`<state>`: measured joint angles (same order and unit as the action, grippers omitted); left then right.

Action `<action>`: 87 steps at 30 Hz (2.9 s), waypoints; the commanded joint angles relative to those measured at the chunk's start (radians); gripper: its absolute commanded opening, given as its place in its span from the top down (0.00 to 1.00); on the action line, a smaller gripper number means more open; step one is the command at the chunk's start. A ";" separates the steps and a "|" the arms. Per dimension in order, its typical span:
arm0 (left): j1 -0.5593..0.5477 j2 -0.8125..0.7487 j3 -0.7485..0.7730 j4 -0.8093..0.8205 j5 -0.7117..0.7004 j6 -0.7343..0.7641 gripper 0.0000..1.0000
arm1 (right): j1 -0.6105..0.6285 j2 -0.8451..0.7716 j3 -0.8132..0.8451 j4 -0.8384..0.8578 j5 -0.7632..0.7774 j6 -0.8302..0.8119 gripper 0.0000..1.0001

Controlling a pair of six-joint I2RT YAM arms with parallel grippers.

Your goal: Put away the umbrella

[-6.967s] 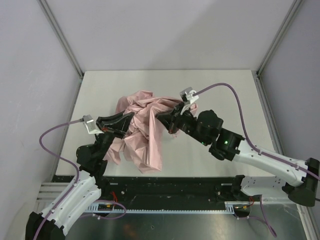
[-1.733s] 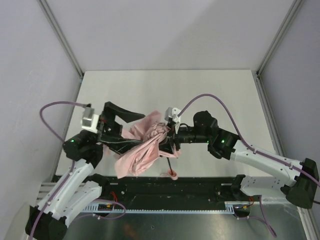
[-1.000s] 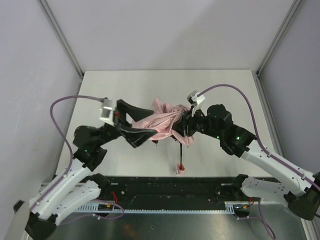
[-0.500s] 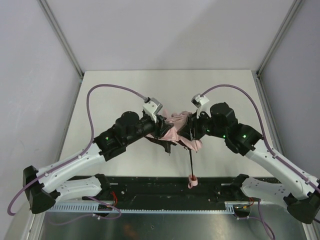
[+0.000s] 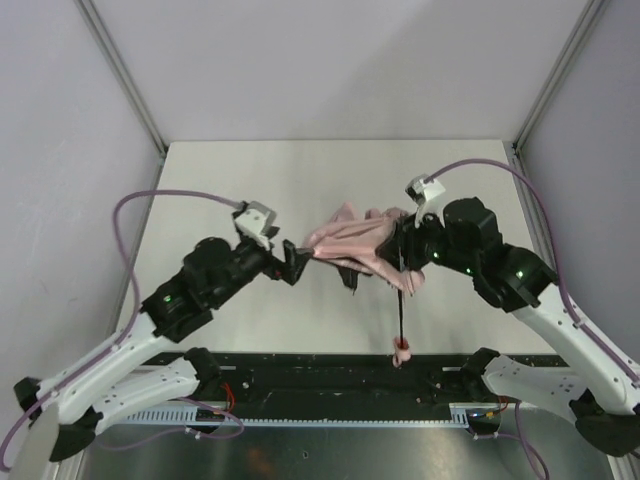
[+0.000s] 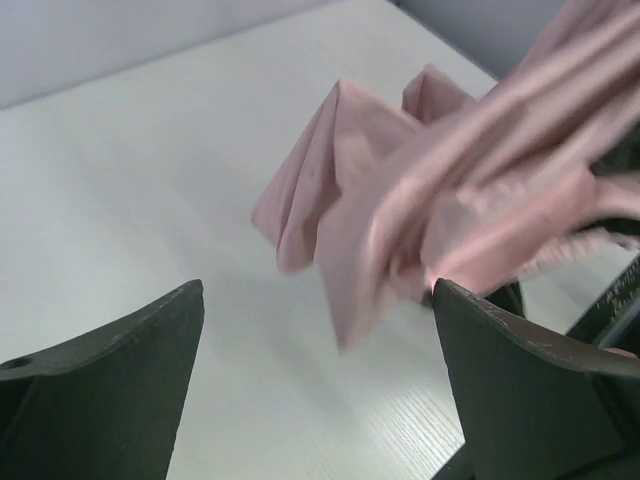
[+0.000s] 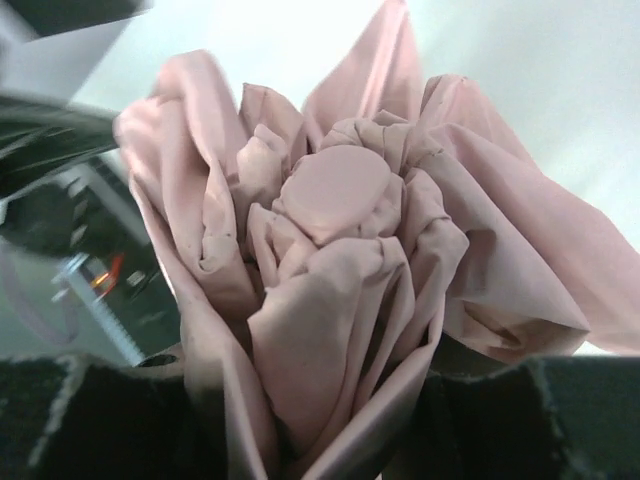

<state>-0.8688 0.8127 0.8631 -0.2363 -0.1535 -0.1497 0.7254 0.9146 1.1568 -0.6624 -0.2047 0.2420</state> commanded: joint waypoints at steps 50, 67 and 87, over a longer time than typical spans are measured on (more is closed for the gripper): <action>0.056 -0.545 -0.453 -0.237 -0.056 -0.848 0.00 | 0.191 1.469 0.476 -0.181 0.051 -0.557 1.00; 0.334 -0.206 -0.695 0.291 0.241 -1.194 0.01 | 0.084 1.471 0.340 -0.013 -0.286 -0.457 1.00; 0.511 0.438 -0.735 1.054 0.302 -1.196 0.01 | 0.016 1.474 0.310 0.032 -0.430 -0.468 1.00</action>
<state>-0.3843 1.1454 0.0765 0.6300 0.1383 -1.3216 0.7269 2.2173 1.5852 -0.4526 -0.6228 -0.2531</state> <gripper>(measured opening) 0.994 0.400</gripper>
